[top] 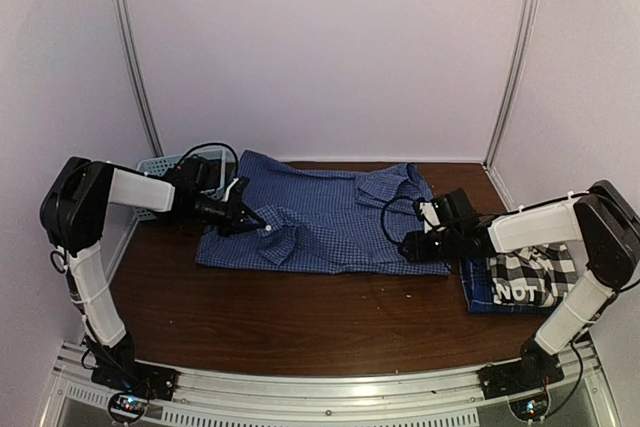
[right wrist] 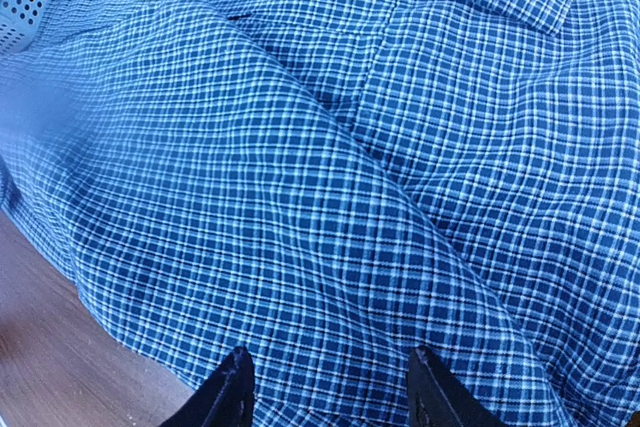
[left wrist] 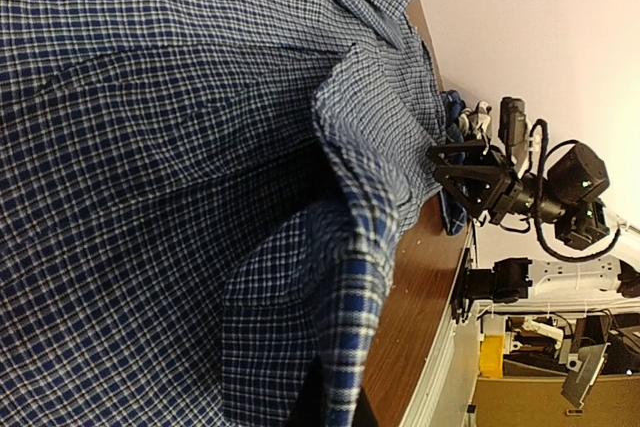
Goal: Fold and stack the long sleeve shirts
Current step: Adjust the sleeve of the 1/3-folded shirt.
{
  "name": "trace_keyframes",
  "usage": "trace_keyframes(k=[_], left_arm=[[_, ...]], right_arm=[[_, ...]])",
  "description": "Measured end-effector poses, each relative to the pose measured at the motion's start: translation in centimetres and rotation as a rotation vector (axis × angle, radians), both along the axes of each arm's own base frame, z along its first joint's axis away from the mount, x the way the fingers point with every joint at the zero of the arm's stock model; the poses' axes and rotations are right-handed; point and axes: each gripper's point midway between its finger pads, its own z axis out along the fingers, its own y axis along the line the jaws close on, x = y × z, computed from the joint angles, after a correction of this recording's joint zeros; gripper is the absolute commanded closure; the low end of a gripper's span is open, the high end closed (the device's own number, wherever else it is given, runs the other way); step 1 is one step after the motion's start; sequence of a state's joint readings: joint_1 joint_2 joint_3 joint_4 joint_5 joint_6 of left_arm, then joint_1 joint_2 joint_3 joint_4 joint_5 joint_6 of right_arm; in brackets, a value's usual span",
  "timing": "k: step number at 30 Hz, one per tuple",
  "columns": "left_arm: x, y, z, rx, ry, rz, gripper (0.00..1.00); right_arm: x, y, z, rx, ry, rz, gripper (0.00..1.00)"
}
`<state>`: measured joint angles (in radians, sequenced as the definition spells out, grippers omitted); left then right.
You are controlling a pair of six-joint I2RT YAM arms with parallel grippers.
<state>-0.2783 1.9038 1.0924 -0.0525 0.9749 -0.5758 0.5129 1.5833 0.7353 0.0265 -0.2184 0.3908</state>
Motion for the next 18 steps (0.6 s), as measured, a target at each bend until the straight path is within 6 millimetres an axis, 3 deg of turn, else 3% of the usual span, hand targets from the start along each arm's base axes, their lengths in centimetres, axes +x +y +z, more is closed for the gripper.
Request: trace_keyframes(k=[10, 18], left_arm=[[-1.8, 0.1, 0.0, 0.007, 0.09, -0.055, 1.0], [-2.5, -0.1, 1.9, -0.035, 0.098, -0.084, 1.0]], right_arm=[[0.2, -0.7, -0.7, -0.041, 0.001, -0.028, 0.47], [0.3, -1.1, -1.5, -0.065, 0.013, -0.041, 0.47]])
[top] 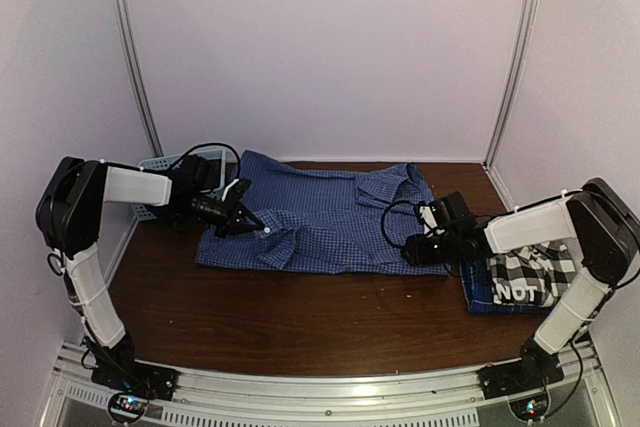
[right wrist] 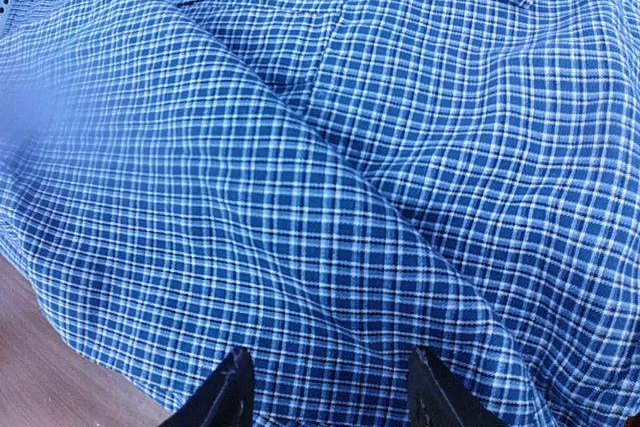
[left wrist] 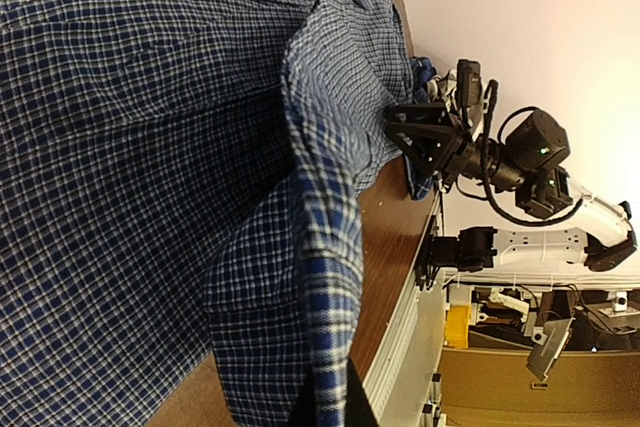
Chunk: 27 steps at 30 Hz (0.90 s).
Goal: Fold and stack the long sleeve shirts
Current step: Adjust the sleeve of the 1/3-folded shirt.
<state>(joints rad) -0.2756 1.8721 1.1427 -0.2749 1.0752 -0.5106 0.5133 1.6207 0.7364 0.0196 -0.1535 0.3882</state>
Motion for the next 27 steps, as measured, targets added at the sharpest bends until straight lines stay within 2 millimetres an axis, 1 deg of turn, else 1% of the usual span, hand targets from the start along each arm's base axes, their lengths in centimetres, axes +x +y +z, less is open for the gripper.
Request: trace_keyframes(k=[5, 9, 13, 17, 18, 22, 24, 26, 27], left_arm=[[0.1, 0.0, 0.0, -0.008, 0.015, 0.003, 1.0], [0.8, 0.4, -0.6, -0.004, 0.034, 0.02, 1.0], [2.0, 1.4, -2.2, 0.042, 0.047, 0.059, 0.99], [2.6, 2.4, -4.4, 0.105, 0.075, 0.095, 0.97], [2.7, 2.6, -4.9, 0.118, 0.079, 0.099, 0.95], [3.5, 3.2, -7.2, 0.198, 0.083, 0.116, 0.85], [3.8, 3.6, -7.6, 0.236, 0.075, 0.128, 0.79], [4.5, 3.9, -7.6, 0.266, 0.052, 0.143, 0.72], [4.8, 4.0, -7.6, 0.28, 0.038, 0.149, 0.7]], right_arm=[[0.1, -0.2, -0.2, -0.012, 0.0, -0.008, 0.47], [0.1, -0.4, -0.2, -0.018, -0.003, -0.014, 0.47], [0.2, -0.4, -0.2, -0.02, -0.004, -0.016, 0.46], [0.3, -0.4, 0.0, -0.02, -0.007, -0.017, 0.46], [0.3, -0.4, -0.1, -0.021, -0.007, -0.017, 0.46], [0.3, -0.4, 0.0, -0.02, -0.008, -0.017, 0.46], [0.3, -0.4, 0.0, -0.021, -0.009, -0.017, 0.46], [0.4, -0.4, 0.0, -0.024, -0.011, -0.017, 0.46], [0.4, -0.4, 0.0, -0.026, -0.012, -0.017, 0.47]])
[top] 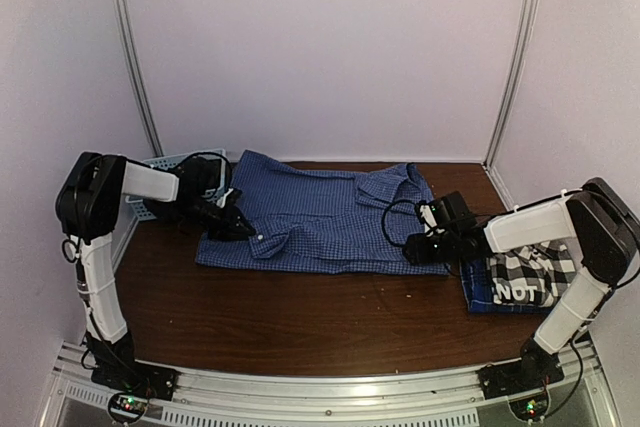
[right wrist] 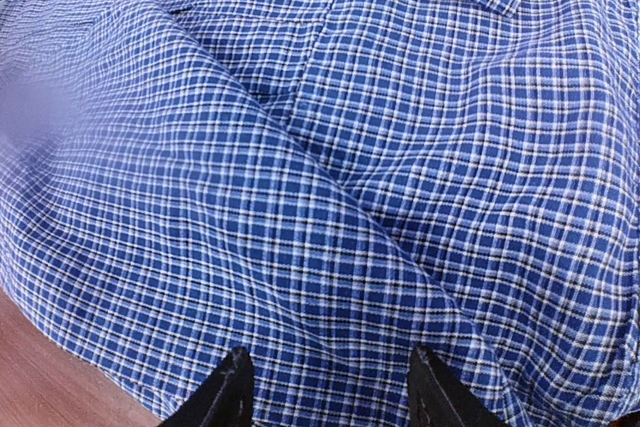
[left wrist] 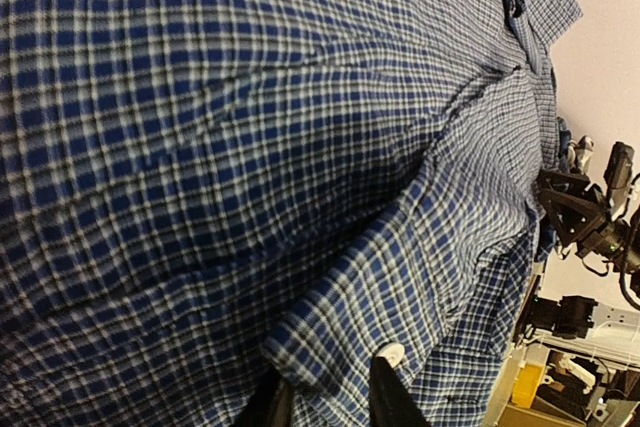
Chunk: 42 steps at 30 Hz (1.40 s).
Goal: Fold and stack the long sleeve shirts
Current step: Adjust the sleeve of the 1/3-folded shirt, then smooth out the 1/3-folded shirt at the center of the board.
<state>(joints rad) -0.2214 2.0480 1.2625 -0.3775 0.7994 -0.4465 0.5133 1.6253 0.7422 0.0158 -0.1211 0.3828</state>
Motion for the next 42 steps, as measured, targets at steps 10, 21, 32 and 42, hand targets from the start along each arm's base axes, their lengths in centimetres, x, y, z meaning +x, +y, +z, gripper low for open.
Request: trace_keyframes(k=[10, 21, 32, 42], left_arm=[[1.4, 1.5, 3.8, 0.096, -0.147, 0.052, 0.62], [-2.9, -7.1, 11.8, -0.026, -0.415, -0.138, 0.62], [-8.0, -14.2, 2.0, 0.036, -0.257, -0.331, 0.66], [-5.5, -13.7, 2.5, 0.058, -0.304, -0.281, 0.66]], right_arm=[[-0.2, 0.0, 1.1, -0.017, -0.025, 0.009, 0.47], [1.0, 2.8, 4.8, 0.037, -0.104, 0.055, 0.47], [1.0, 2.9, 4.4, 0.034, -0.093, 0.054, 0.47], [2.4, 4.2, 3.6, 0.052, -0.091, 0.071, 0.47]])
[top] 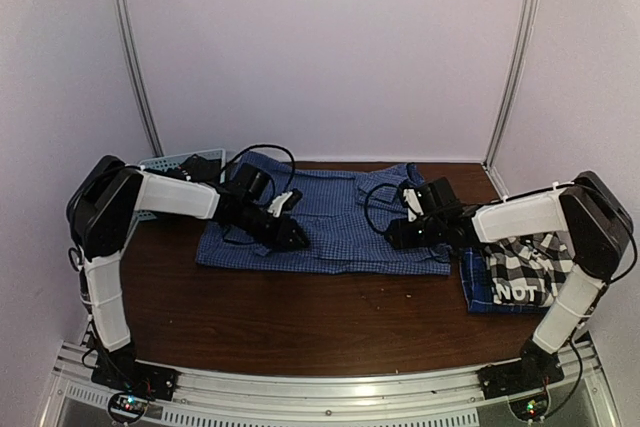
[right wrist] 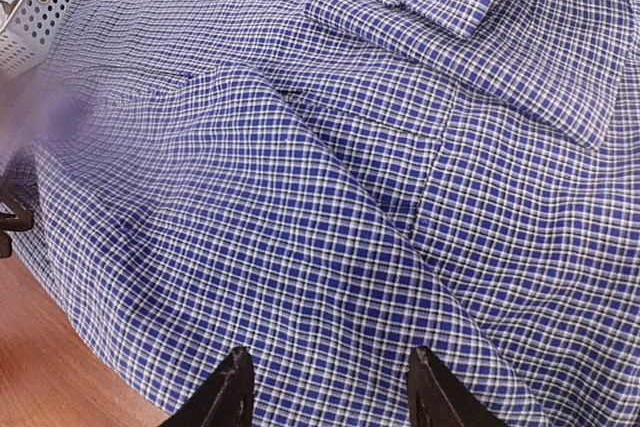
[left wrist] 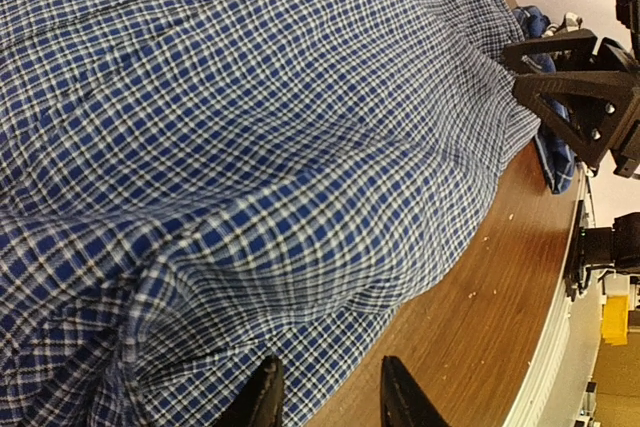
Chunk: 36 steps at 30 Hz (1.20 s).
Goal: Fold and stack the long sleeve shirts
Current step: Smooth out the 1/3-folded shirt at the center of the board.
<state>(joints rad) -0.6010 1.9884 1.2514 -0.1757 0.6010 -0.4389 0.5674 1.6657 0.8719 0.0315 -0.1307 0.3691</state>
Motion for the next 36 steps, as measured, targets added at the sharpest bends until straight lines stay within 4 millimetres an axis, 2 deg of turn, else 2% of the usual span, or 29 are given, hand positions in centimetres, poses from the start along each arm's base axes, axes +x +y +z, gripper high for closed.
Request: trace_keyframes(k=[6, 8, 14, 19, 25, 30, 36], left_arm=[[1.1, 1.2, 0.2, -0.02, 0.009, 0.026, 0.66], [2.1, 2.2, 0.2, -0.026, 0.01, 0.056, 0.66], [2.8, 4.9, -1.4, -0.012, 0.056, 0.111, 0.67], [2.3, 6.3, -3.5, 0.024, 0.122, 0.132, 0.67], [2.4, 6.6, -3.6, 0.025, 0.121, 0.133, 0.69], [2.1, 6.9, -3.7, 0.034, 0.126, 0.123, 0.7], [0.0, 7.9, -3.5, 0.069, 0.169, 0.109, 0.71]], right_arm=[[0.9, 0.7, -1.6, -0.006, 0.013, 0.009, 0.47], [1.0, 0.7, -2.4, -0.02, 0.025, 0.007, 0.47], [1.4, -0.2, -4.5, -0.086, 0.043, -0.026, 0.47], [2.3, -1.4, -4.2, -0.161, 0.007, -0.076, 0.47], [2.7, -3.0, -4.2, -0.253, -0.011, -0.113, 0.46], [2.8, -3.2, -4.1, -0.275, -0.019, -0.113, 0.46], [2.8, -3.0, -4.0, -0.268, -0.02, -0.104, 0.46]])
